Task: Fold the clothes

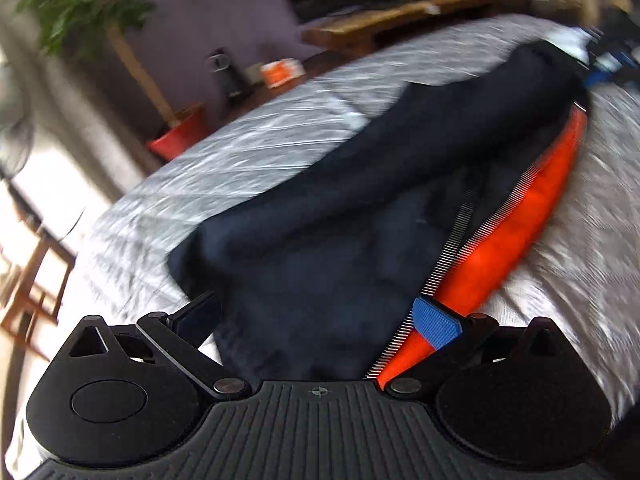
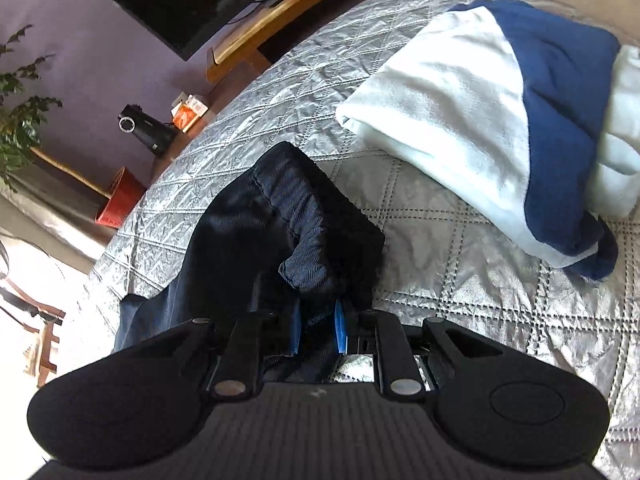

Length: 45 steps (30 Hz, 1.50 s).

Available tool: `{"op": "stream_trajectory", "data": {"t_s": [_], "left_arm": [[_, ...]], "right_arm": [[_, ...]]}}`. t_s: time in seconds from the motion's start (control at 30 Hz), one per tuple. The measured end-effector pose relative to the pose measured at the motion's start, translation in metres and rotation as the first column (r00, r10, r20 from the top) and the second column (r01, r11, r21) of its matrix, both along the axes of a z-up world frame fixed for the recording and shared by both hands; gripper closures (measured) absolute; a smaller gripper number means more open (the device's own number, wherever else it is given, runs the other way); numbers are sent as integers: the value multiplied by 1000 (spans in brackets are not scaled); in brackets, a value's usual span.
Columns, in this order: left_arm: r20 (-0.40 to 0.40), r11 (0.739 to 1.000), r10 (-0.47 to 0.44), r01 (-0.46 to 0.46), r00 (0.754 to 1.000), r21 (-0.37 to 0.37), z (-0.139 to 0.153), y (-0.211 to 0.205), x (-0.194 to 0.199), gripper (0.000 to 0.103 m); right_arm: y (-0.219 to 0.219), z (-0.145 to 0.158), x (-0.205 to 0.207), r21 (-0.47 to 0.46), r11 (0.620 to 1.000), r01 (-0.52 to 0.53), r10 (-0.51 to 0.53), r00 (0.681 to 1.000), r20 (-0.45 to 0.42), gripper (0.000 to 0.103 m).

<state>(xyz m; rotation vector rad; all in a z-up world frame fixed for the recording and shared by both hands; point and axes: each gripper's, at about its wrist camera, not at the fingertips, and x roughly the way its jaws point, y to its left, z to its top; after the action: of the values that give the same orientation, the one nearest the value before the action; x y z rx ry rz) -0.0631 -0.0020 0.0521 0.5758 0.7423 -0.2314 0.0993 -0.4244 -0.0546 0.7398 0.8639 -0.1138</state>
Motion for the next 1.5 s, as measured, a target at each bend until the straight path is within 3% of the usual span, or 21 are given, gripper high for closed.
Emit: {"op": "stream_trajectory", "data": {"t_s": [0.1, 0.27, 0.53, 0.6, 0.63, 0.7, 0.77, 0.83, 0.87, 1.07, 1.23, 1.3, 1.37, 1.4, 1.5], "left_arm": [[-26, 997, -60, 61, 998, 38, -9, -10, -2, 1], [-36, 992, -49, 52, 998, 117, -26, -15, 6, 1], [-35, 992, -9, 13, 999, 127, -31, -13, 16, 3], [-30, 991, -24, 28, 999, 131, -33, -14, 15, 15], [-40, 992, -36, 41, 999, 115, -32, -14, 15, 34], [-47, 992, -58, 63, 997, 112, -33, -16, 12, 50], [-55, 989, -79, 85, 995, 119, -36, -20, 9, 74], [-65, 991, -76, 83, 995, 107, -37, -20, 9, 81], [-68, 993, -66, 72, 996, 93, -35, -18, 10, 87], [-30, 1000, -10, 11, 1000, 13, -13, -1, 11, 96], [-77, 987, 54, -65, 996, -145, 13, 29, 17, 97], [-127, 956, 99, -130, 987, -265, 23, 50, 21, 97], [-184, 886, 129, -197, 974, -419, 34, 77, 24, 97], [-203, 870, 119, -201, 972, -450, 36, 83, 23, 97], [-246, 871, 53, -165, 968, -462, 36, 86, 20, 96]], "right_arm": [[5, 3, 2, -35, 999, -30, 30, 999, -10, 88], [6, 4, 0, -44, 998, -52, 52, 999, -3, 89], [12, 7, -6, -74, 994, -83, 85, 996, 14, 89], [14, 7, -7, -78, 993, -84, 85, 996, 12, 89], [14, 7, -7, -71, 994, -80, 81, 997, 12, 89], [11, 7, -9, -47, 997, -69, 69, 997, 13, 89], [10, 6, -11, -28, 998, -60, 61, 998, 12, 89], [11, 7, -11, -27, 998, -60, 60, 998, 6, 89], [11, 8, -12, -28, 998, -61, 61, 998, 2, 89], [13, 12, -12, -29, 997, -67, 66, 998, -25, 90], [11, 13, -13, 7, 999, -49, 49, 998, -47, 90], [8, 12, -14, 35, 999, -35, 37, 998, -56, 91], [7, 13, -13, 45, 998, -34, 37, 997, -71, 91], [7, 13, -13, 48, 998, -35, 39, 996, -80, 90], [6, 15, -9, 54, 997, -51, 57, 993, -107, 90]]}}
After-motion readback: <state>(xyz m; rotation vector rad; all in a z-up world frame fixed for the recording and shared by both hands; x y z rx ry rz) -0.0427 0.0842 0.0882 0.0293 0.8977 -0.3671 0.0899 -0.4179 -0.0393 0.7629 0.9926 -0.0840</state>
